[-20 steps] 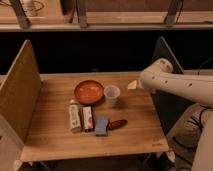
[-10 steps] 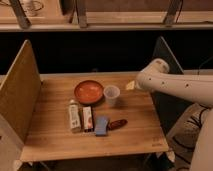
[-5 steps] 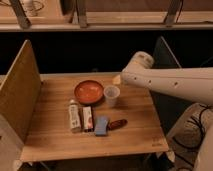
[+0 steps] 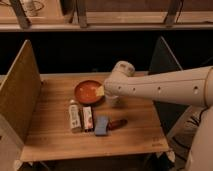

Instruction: Place the bottle in the ceramic bowl

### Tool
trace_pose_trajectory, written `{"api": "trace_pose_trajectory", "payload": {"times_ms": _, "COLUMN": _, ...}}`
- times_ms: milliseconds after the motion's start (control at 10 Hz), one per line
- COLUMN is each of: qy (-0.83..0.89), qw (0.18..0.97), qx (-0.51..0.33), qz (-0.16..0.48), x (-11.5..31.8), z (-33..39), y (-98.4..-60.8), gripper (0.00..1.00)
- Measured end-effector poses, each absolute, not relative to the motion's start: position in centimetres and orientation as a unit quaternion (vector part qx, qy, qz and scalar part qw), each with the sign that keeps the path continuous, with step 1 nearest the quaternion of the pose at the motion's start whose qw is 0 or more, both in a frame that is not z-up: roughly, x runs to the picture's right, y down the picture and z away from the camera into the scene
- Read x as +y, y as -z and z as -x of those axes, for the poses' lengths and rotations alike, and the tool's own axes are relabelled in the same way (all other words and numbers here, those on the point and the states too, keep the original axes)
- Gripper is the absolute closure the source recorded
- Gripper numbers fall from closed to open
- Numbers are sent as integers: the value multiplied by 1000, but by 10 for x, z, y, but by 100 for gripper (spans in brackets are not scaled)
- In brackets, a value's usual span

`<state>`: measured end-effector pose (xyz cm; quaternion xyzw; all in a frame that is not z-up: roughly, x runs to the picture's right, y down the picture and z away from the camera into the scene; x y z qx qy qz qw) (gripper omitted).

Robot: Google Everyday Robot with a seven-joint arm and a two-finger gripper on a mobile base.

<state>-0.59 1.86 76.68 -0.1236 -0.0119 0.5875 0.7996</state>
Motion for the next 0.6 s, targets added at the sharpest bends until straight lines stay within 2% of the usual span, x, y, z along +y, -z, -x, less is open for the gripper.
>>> {"api": "trace_pose_trajectory", "payload": {"times_ms": 600, "qy": -584, "qw": 801, "qx": -14, "qz": 128, "x": 21, "z": 10, "y": -767, "gripper": 20}}
